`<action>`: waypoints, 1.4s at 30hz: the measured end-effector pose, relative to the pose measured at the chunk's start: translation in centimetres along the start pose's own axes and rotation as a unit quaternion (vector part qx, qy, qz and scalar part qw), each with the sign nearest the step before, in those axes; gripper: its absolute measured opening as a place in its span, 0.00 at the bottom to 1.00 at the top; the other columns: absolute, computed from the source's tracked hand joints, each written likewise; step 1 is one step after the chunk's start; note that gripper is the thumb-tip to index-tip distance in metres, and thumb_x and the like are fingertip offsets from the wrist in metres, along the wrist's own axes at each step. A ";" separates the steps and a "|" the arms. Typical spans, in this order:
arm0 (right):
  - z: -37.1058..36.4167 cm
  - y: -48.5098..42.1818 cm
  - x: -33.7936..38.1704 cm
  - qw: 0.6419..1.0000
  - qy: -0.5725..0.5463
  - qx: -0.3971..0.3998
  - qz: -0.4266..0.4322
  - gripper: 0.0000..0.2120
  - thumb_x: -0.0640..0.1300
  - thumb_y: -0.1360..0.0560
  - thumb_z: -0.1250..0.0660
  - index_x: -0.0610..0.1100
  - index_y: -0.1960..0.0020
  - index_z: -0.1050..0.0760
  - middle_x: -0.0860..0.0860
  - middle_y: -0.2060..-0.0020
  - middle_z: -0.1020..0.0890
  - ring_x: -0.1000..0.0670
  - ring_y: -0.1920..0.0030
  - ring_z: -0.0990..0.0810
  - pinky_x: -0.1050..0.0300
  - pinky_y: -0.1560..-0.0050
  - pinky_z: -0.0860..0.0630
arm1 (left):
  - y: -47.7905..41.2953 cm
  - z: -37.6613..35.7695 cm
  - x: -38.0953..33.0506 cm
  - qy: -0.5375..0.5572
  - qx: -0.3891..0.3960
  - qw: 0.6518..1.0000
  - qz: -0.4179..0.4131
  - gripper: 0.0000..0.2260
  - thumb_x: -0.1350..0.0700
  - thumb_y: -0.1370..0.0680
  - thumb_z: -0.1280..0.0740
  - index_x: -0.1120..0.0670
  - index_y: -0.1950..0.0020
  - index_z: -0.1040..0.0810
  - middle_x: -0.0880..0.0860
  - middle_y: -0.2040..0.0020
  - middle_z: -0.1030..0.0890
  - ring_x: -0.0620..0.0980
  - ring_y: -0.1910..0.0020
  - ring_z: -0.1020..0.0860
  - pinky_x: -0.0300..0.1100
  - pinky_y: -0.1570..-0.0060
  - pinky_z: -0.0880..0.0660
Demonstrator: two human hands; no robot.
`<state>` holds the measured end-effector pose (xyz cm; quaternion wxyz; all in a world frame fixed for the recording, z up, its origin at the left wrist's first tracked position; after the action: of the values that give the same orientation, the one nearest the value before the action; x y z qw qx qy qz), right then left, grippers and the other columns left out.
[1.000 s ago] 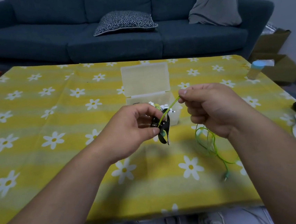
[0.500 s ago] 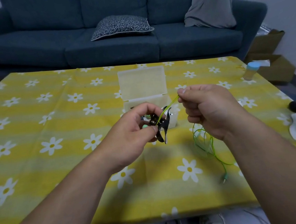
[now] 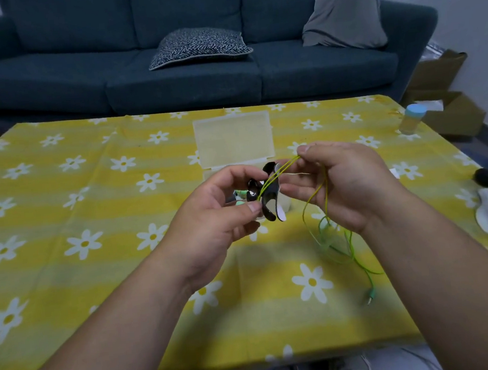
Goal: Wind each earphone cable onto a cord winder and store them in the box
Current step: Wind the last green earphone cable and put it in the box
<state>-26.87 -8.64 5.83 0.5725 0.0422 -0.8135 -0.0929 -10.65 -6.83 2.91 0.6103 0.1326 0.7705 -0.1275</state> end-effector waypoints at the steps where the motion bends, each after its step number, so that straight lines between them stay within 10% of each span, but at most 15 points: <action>1: 0.0 0.0 0.0 1.000 0.000 0.000 0.002 0.07 0.34 0.20 0.40 0.37 0.57 0.30 0.40 0.66 0.17 0.42 0.68 0.16 0.55 0.68 0.19 | 0.0 0.0 0.0 0.004 -0.001 1.000 0.001 0.13 0.63 0.31 0.33 0.47 0.52 0.18 0.49 0.51 0.20 0.52 0.54 0.25 0.41 0.58 0.26; 16: 0.7 0.1 0.1 0.991 0.131 -0.024 0.027 0.12 0.41 0.18 0.38 0.39 0.60 0.30 0.43 0.70 0.17 0.45 0.69 0.16 0.55 0.68 0.19 | 0.0 -0.3 -0.7 -0.138 -0.018 0.989 -0.051 0.14 0.71 0.23 0.36 0.55 0.46 0.19 0.50 0.53 0.16 0.47 0.54 0.19 0.50 0.45 0.22; 21: 0.9 0.1 0.3 0.975 0.211 -0.022 0.059 0.12 0.43 0.18 0.38 0.41 0.59 0.28 0.47 0.72 0.18 0.50 0.72 0.19 0.60 0.72 0.24 | 0.0 -0.5 -0.6 -0.189 -0.018 0.981 -0.045 0.14 0.70 0.23 0.35 0.53 0.46 0.18 0.54 0.55 0.17 0.59 0.56 0.20 0.58 0.47 0.23; 31: 1.2 -0.7 -1.3 0.972 0.233 -0.034 -0.005 0.13 0.41 0.20 0.36 0.43 0.63 0.27 0.50 0.76 0.29 0.52 0.79 0.34 0.61 0.75 0.40 | 0.2 -0.6 -0.9 -0.131 -0.027 0.989 -0.066 0.13 0.68 0.24 0.34 0.53 0.47 0.17 0.52 0.53 0.16 0.52 0.55 0.19 0.56 0.46 0.22; 42: -1.6 1.0 -5.2 0.934 0.308 0.168 -0.068 0.17 0.45 0.15 0.44 0.42 0.59 0.24 0.52 0.75 0.36 0.54 0.76 0.41 0.61 0.74 0.45 | -0.3 2.0 -1.7 -0.126 -0.127 0.978 -0.108 0.14 0.71 0.22 0.37 0.55 0.46 0.18 0.49 0.55 0.17 0.46 0.57 0.19 0.40 0.54 0.23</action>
<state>-23.54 -6.97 1.79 0.7720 0.2194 -0.5960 0.0237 -8.61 -7.89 4.16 0.6965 -0.0471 0.7075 -0.1098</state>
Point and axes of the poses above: each hand's wrist, its own y-axis away from the middle knuckle, its own z-axis out of the back of the hand, x = y × z, the point moved 4 cm from there along -y, towards the middle knuckle
